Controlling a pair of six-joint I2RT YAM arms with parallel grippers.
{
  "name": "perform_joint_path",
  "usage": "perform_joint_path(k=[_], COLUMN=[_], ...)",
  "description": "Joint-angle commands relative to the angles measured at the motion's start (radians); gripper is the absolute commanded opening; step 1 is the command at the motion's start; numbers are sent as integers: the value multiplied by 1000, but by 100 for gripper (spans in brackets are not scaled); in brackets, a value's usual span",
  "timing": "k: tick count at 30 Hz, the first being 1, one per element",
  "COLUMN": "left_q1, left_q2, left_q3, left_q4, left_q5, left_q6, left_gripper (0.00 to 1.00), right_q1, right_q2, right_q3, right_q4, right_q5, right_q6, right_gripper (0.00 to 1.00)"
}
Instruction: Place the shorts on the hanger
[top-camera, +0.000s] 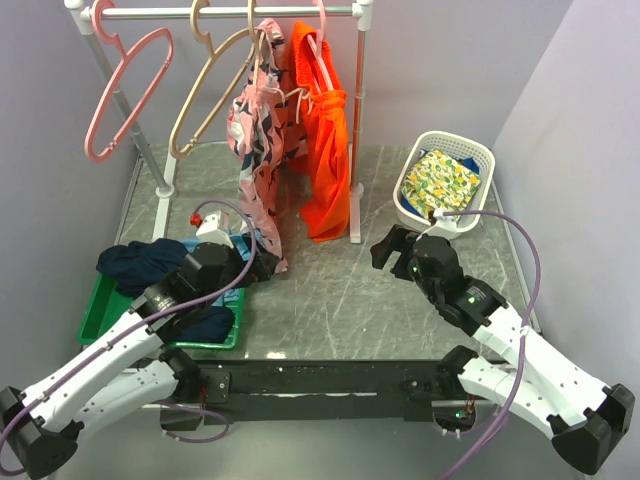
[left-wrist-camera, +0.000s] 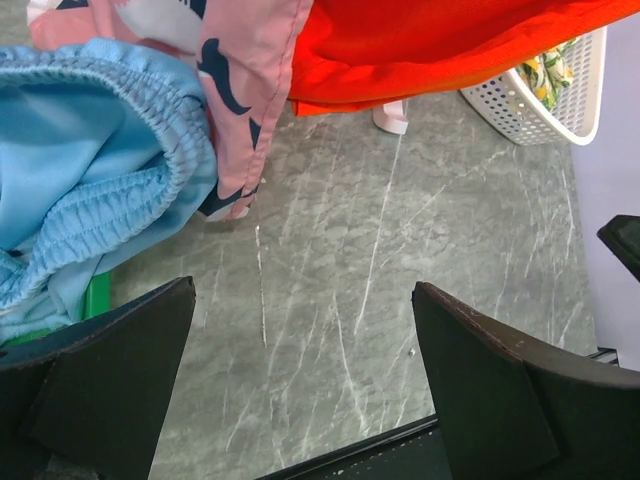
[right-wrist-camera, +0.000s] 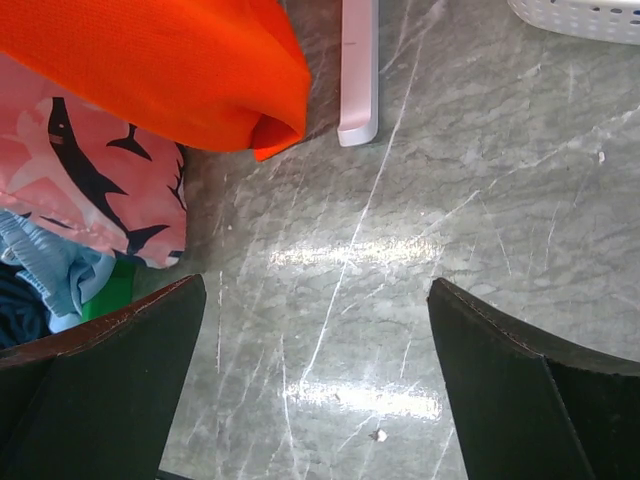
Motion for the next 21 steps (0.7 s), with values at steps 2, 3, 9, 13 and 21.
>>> perform_joint_path(k=[2,3,9,13,21], left_q1=[2,1,2,9,290], left_q2=[-5,1,41,39,53], left_q3=[33,40,99,114,39], left_q4=[-55,-98,-225,-290,-207], left_q5=[-22,-31,-125,-163,-54], left_q6=[-35,-45,-147,-190,-157], left_gripper=[96,96,96,97,98], right_q1=[-4,-4,-4,-4,-3], right_q2=[-23,-21,-21,-26,-40], right_q3=[-6,-6,-15,-31,-52], right_q4=[29,29,31,45,65], right_q5=[-5,-8,-21,-32,-63], right_q6=[-16,-16,-12,-12,-18], right_gripper=[100,100,100,100,100])
